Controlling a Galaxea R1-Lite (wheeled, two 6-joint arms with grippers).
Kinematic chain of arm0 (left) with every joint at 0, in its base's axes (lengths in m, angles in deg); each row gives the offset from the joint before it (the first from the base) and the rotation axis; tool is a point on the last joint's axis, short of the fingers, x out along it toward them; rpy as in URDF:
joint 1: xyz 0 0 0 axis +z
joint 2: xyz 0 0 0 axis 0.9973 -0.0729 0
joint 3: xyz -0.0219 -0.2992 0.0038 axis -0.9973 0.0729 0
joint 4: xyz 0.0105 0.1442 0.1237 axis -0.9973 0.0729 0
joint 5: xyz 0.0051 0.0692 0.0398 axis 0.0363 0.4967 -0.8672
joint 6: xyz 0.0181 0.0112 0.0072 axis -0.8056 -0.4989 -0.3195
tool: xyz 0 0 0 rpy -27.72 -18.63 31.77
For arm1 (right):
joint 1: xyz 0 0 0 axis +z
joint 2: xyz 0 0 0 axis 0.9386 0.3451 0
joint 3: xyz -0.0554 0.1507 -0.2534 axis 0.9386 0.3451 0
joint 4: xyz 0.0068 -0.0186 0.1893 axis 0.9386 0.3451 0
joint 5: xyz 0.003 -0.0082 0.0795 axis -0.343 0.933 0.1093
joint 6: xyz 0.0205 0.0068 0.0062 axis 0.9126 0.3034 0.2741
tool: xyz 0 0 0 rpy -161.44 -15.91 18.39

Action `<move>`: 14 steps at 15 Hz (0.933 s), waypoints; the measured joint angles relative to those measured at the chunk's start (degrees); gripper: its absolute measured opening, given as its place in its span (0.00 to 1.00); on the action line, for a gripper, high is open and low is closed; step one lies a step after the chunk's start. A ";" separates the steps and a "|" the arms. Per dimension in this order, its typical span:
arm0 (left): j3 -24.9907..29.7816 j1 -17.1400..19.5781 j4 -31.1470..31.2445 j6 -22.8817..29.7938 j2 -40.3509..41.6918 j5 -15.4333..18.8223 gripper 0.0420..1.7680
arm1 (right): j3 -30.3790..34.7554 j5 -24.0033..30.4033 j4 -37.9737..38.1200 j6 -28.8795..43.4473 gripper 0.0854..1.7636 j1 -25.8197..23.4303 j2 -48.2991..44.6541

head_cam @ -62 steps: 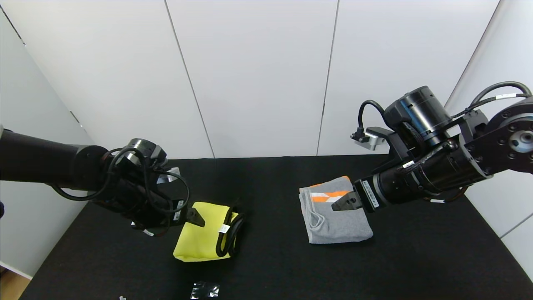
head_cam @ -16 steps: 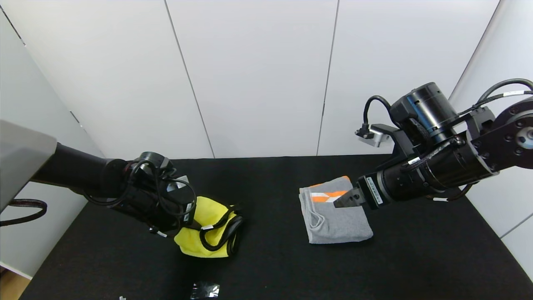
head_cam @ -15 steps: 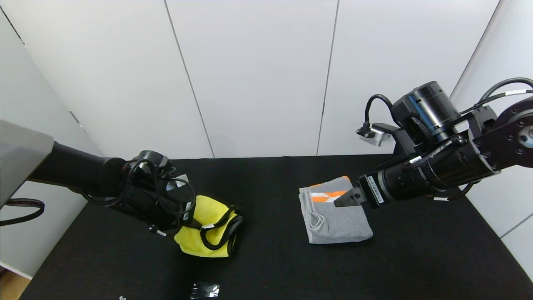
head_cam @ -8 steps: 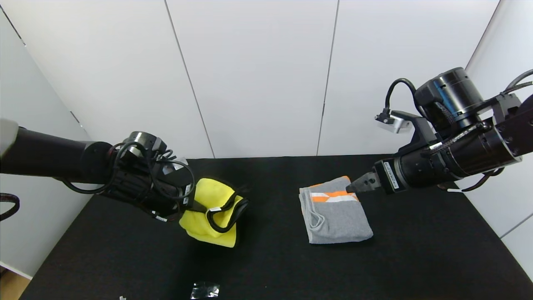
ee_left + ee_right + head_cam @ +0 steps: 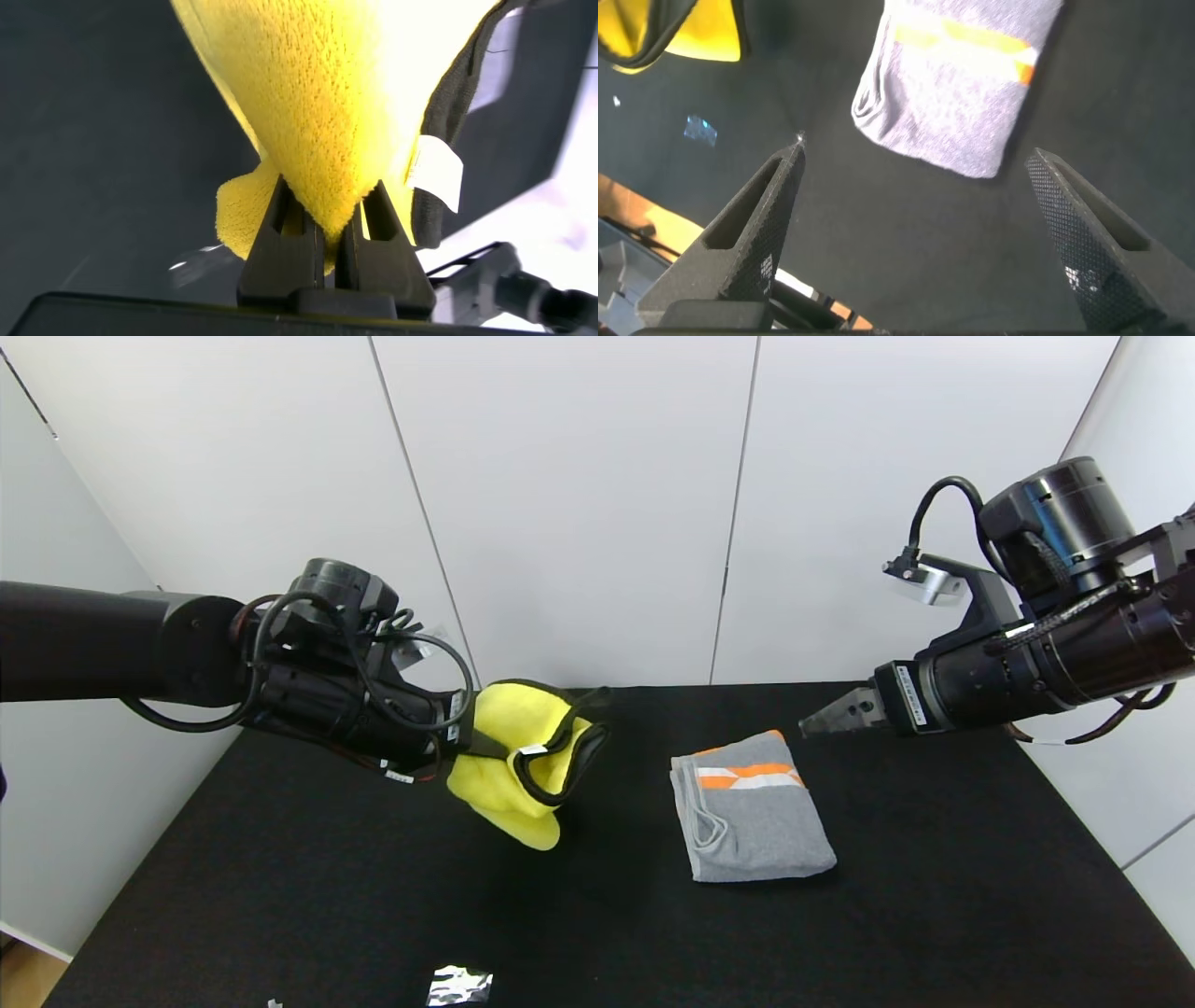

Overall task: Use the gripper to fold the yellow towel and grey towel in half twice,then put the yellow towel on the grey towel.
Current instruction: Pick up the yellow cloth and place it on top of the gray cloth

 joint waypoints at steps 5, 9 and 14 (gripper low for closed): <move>-5.72 -6.29 -0.49 2.27 0.37 0.13 0.09 | -2.18 3.29 2.66 0.00 0.97 -2.34 -0.96; -9.55 -10.92 -0.84 2.90 -0.62 0.35 0.09 | -2.68 4.05 2.74 -0.01 0.97 -3.83 -2.65; -17.48 -17.01 -1.01 4.67 -4.95 0.66 0.09 | -3.01 4.00 2.72 -0.01 0.97 -4.71 -3.75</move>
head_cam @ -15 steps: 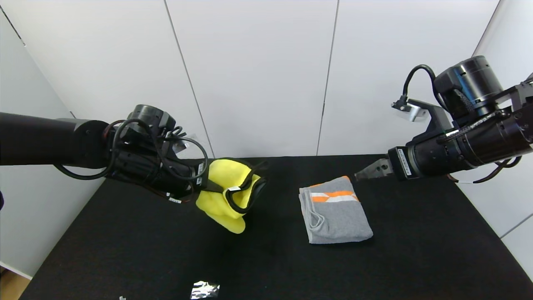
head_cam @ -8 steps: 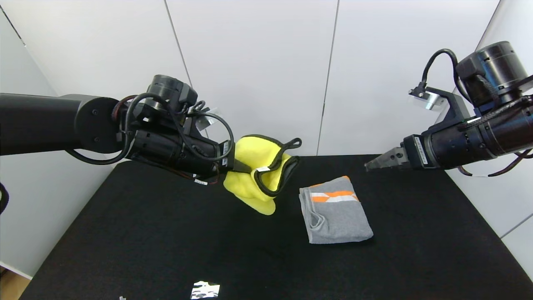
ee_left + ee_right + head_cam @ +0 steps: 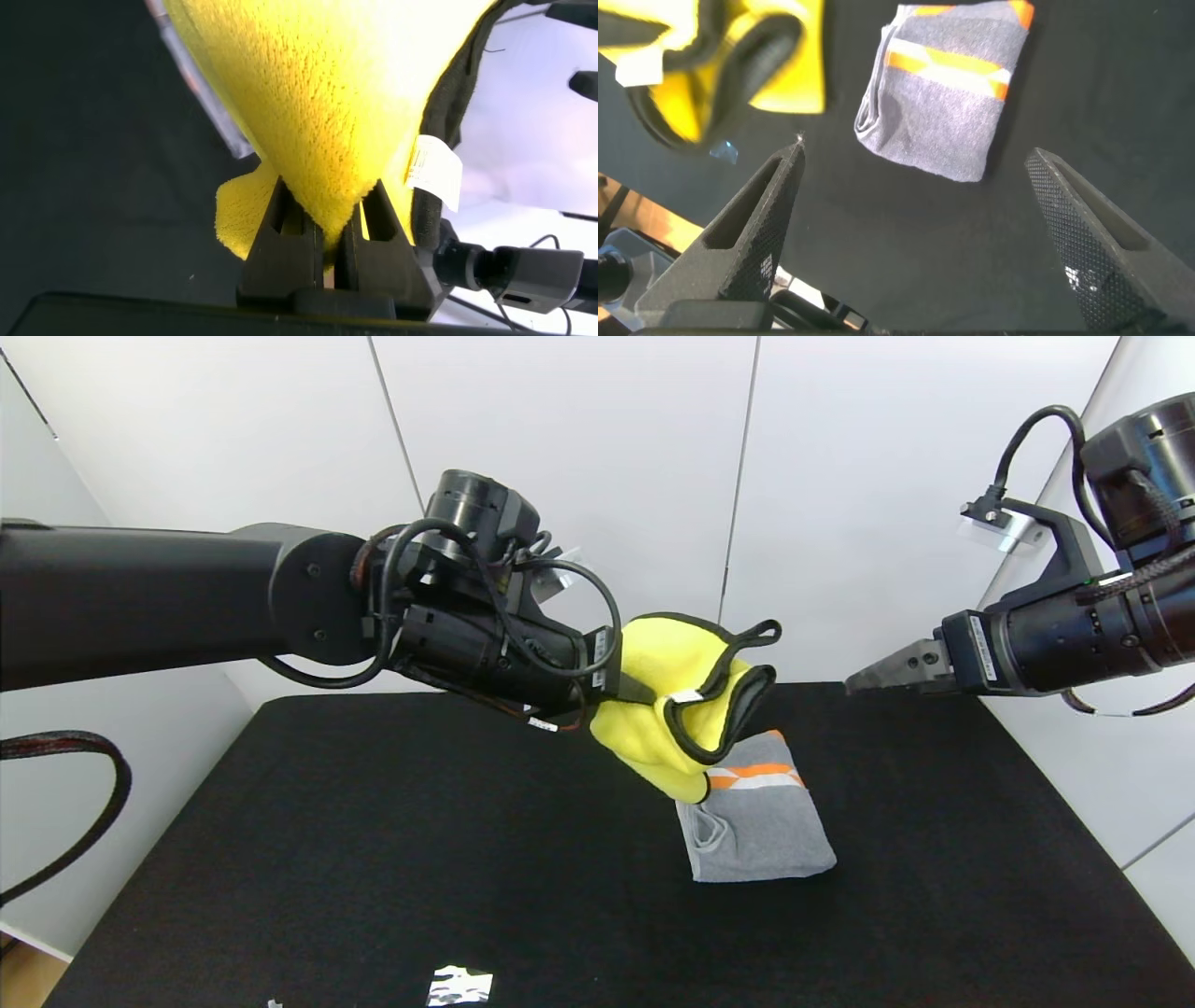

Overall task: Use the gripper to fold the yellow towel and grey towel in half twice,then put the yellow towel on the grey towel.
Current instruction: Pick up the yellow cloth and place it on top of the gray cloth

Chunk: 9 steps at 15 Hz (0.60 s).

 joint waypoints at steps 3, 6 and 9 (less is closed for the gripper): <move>-4.35 -3.54 -0.11 0.69 -3.32 1.65 0.09 | -0.07 0.06 0.00 0.01 0.97 -0.17 -0.40; -8.07 -6.34 -1.37 0.96 -6.75 1.95 0.09 | -0.02 0.06 -0.06 0.00 0.97 -0.20 -0.41; -10.92 -7.89 -2.52 1.73 -9.96 2.17 0.09 | 0.11 0.09 -0.09 0.00 0.97 -0.01 -0.55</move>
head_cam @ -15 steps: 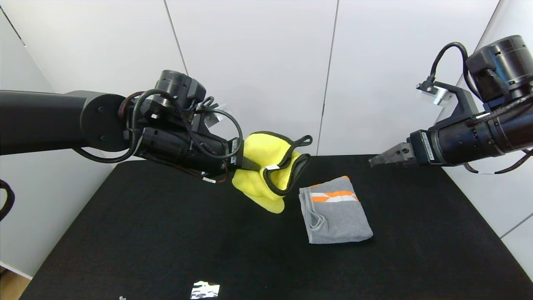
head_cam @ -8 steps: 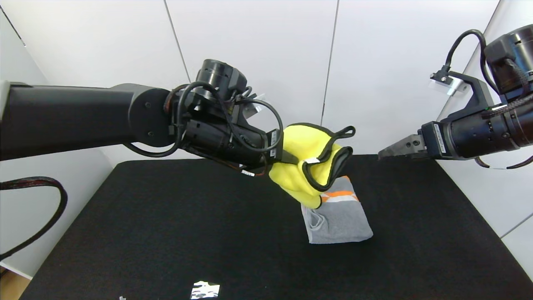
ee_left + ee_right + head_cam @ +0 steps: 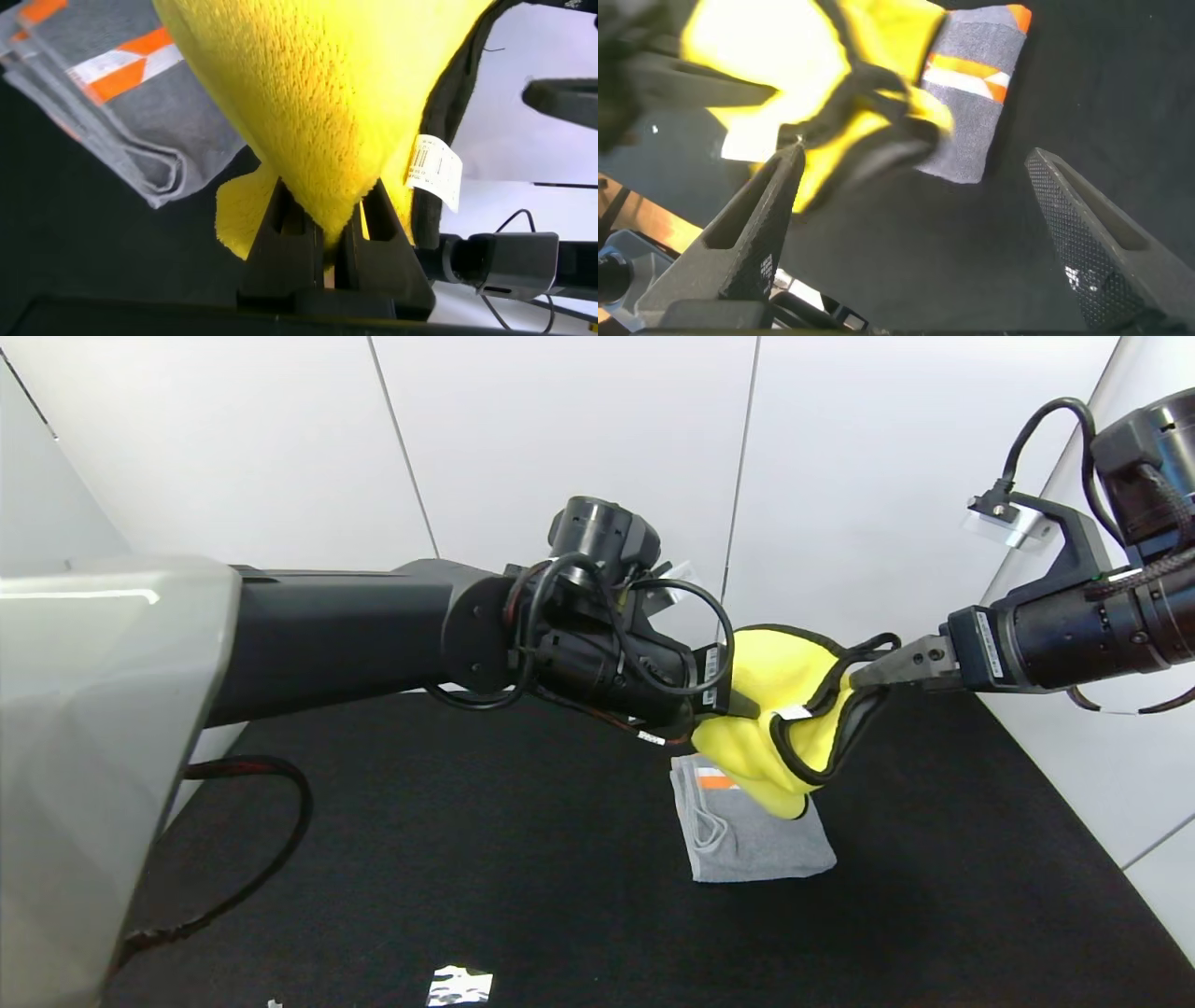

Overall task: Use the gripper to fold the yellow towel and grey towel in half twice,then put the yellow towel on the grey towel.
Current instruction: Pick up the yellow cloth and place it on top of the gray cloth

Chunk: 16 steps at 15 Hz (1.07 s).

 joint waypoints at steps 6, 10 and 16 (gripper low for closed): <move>-1.93 -2.32 -7.13 3.67 -5.79 1.12 0.09 | 0.30 -0.09 -0.13 -0.10 0.97 0.34 -0.05; -1.18 -2.97 -13.48 6.60 -8.79 1.17 0.09 | 0.94 0.07 -0.06 -2.67 0.97 0.20 -0.33; 0.89 -2.93 -15.87 8.11 -12.35 0.93 0.09 | 1.33 0.09 -0.11 -2.82 0.97 0.28 -0.57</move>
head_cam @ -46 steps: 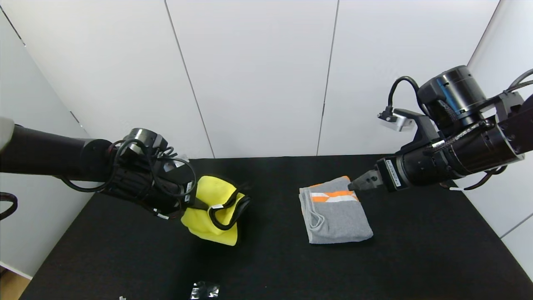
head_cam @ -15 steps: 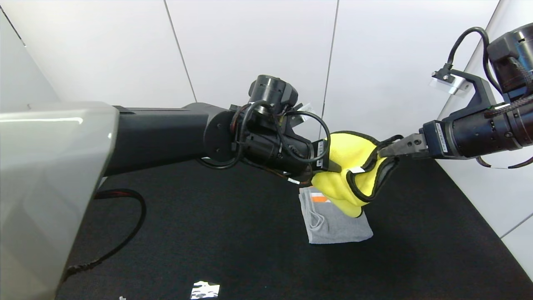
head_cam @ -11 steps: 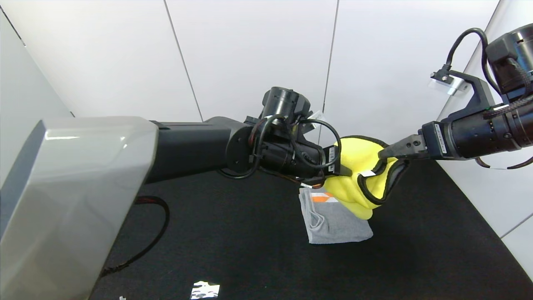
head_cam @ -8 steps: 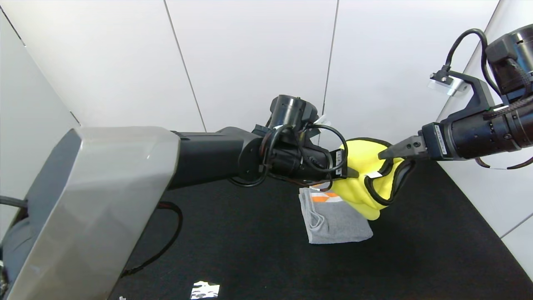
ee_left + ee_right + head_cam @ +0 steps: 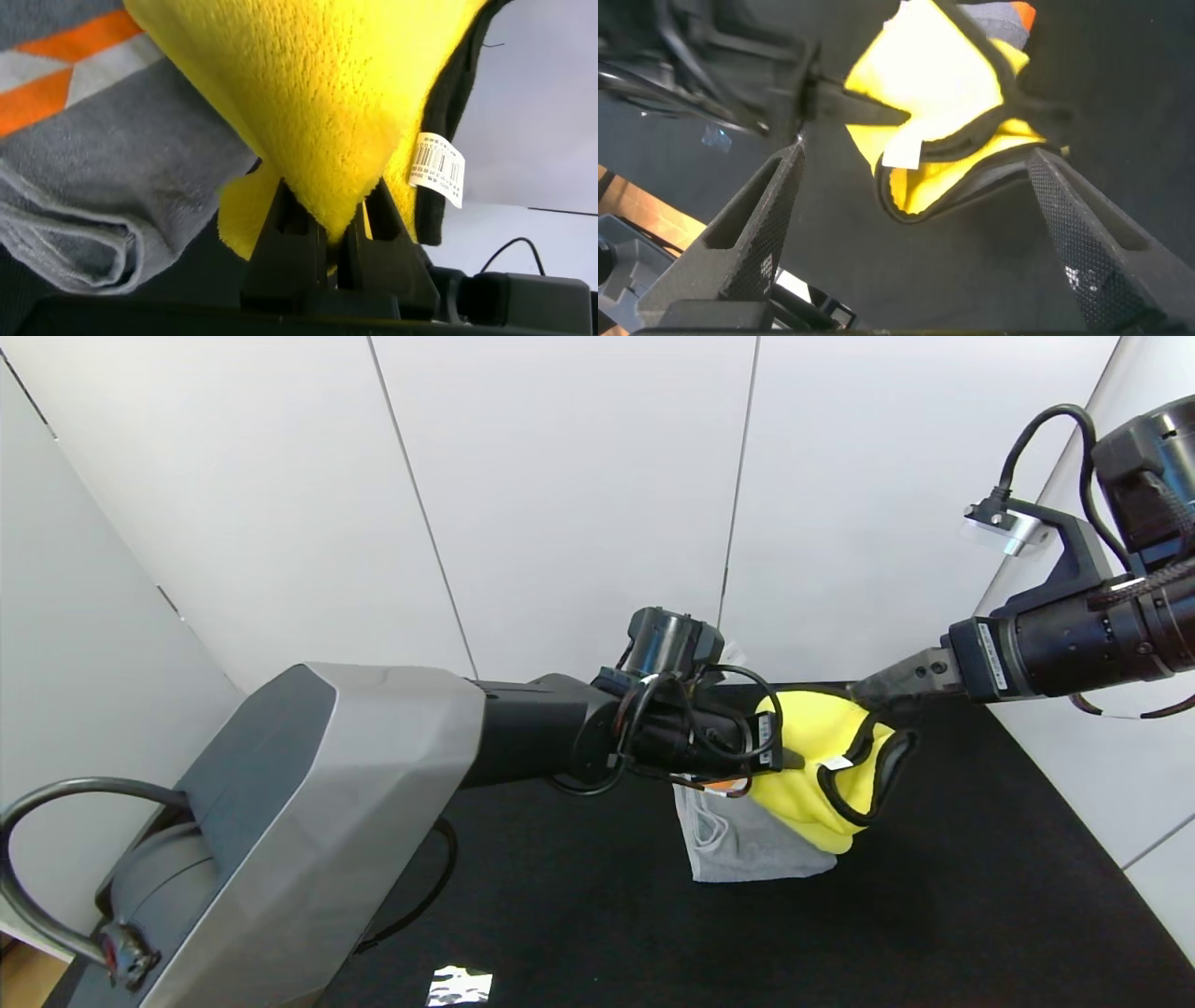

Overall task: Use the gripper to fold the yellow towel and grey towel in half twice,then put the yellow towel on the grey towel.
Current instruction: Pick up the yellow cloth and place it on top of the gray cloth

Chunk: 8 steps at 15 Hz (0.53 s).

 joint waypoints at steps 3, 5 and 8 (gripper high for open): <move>2.67 0.67 -0.13 -0.39 0.11 -0.50 0.09 | 0.00 0.00 -0.02 0.02 0.97 0.06 0.00; 3.89 1.39 -0.16 -0.61 0.33 -0.85 0.09 | 0.02 0.00 0.00 0.00 0.97 0.05 -0.01; 4.99 2.23 0.09 -0.66 0.39 -1.56 0.09 | 0.02 0.00 -0.02 0.02 0.97 -0.02 -0.01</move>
